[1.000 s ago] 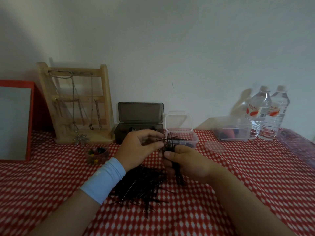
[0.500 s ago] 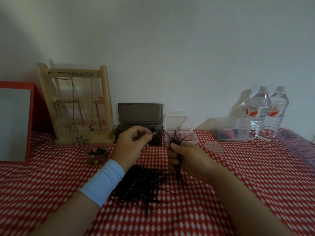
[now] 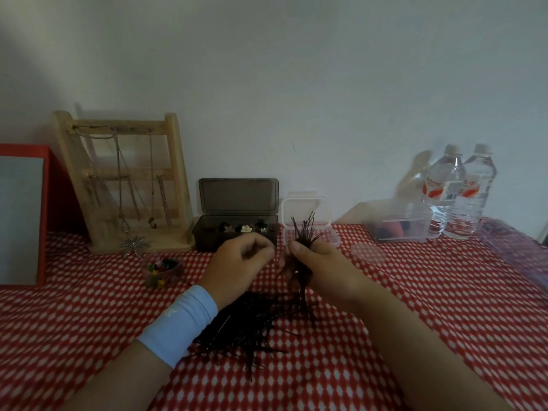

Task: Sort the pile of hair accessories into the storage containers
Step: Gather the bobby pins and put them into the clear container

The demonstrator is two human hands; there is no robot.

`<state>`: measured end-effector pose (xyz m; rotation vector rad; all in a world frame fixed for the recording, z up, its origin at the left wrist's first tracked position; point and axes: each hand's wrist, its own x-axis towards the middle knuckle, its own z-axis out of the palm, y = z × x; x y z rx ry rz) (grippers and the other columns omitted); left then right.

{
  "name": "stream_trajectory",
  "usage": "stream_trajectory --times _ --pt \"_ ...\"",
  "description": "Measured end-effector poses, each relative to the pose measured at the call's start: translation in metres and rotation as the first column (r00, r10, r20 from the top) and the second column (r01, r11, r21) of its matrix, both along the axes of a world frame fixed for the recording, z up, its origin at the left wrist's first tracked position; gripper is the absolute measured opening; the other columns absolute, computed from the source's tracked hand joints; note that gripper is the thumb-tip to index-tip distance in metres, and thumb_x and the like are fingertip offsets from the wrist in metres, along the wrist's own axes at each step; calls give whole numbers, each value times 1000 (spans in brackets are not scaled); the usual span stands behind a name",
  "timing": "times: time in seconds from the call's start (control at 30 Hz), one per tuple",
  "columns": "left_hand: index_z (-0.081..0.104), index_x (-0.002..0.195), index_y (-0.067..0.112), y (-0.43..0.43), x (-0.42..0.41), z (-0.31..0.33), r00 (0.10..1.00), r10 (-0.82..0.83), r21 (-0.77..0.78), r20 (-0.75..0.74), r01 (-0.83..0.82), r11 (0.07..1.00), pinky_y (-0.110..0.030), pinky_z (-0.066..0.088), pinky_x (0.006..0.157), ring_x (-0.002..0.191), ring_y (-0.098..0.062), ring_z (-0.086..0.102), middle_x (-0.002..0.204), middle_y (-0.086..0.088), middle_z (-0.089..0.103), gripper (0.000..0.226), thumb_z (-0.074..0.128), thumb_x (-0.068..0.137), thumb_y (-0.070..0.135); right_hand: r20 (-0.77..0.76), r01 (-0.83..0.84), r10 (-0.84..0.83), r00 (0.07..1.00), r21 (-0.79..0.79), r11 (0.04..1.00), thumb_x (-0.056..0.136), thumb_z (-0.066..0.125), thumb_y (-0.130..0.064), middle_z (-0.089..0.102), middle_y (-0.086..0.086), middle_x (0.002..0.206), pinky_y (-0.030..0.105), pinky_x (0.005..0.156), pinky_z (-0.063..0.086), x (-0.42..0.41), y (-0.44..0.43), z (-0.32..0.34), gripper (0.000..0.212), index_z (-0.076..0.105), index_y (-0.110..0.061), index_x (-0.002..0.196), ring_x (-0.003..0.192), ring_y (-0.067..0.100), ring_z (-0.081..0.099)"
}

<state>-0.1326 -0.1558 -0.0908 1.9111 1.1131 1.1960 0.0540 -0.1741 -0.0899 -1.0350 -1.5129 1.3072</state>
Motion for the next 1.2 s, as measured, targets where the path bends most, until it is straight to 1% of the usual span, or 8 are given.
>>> stream_trajectory --times 0.27,0.43,0.57,0.7,0.77,0.9,1.07,1.2 --pt "63 128 24 -4 7 8 989 -142 -18 34 143 990 -17 44 101 114 2 59 122 9 67 32 51 100 15 82 -168 171 982 -48 985 106 44 -22 56 12 71 30 74 52 -5 -8 2 38 51 -9 72 71 21 65" --pt "65 125 23 -4 4 11 988 -150 -62 44 152 986 -29 44 107 115 -3 61 121 10 68 30 52 99 16 214 -278 287 934 -70 958 106 44 -26 61 9 69 24 69 45 -5 -12 3 40 54 -10 71 64 17 54" --pt "69 121 16 -3 1 12 984 -169 -121 51 174 977 -32 49 100 107 -10 67 112 4 73 27 56 97 17 18 -269 275 961 -158 950 105 45 -22 57 8 74 27 64 45 -6 -11 0 25 58 -7 89 64 17 53" --pt "71 103 15 -4 1 13 974 -115 -151 194 145 978 -20 53 72 76 -11 69 82 2 75 16 62 92 5 -65 -237 230 971 -143 961 106 43 -14 61 3 72 29 59 40 -8 -9 -1 24 59 -7 89 60 15 50" --pt "66 108 13 -4 2 13 952 -151 -160 265 198 967 -22 54 70 78 -15 68 93 -3 76 24 61 91 -1 -106 -276 263 959 -147 950 106 42 -14 55 3 71 29 59 38 -8 -9 0 30 62 -11 84 60 16 47" --pt "52 134 20 -4 0 14 915 -293 -129 279 338 932 -29 54 90 109 -18 67 118 -8 71 54 60 89 -9 -158 -358 329 931 -227 906 106 42 -17 44 1 70 24 56 37 -7 -12 -1 24 56 -16 86 59 13 41" --pt "74 102 13 -6 -2 16 945 -131 -90 300 165 982 -30 54 87 95 -14 71 99 -1 76 23 67 85 -1 -194 -351 312 930 -220 910 104 43 -15 50 3 75 27 60 37 -5 -12 3 17 53 -10 91 63 15 42" --pt "75 108 13 -4 -3 12 976 -130 -111 177 151 982 -31 52 97 100 -11 70 100 2 76 21 68 88 11 -178 -361 328 928 -207 909 106 41 -16 48 3 74 27 60 38 -5 -11 0 22 53 -13 88 62 15 44"
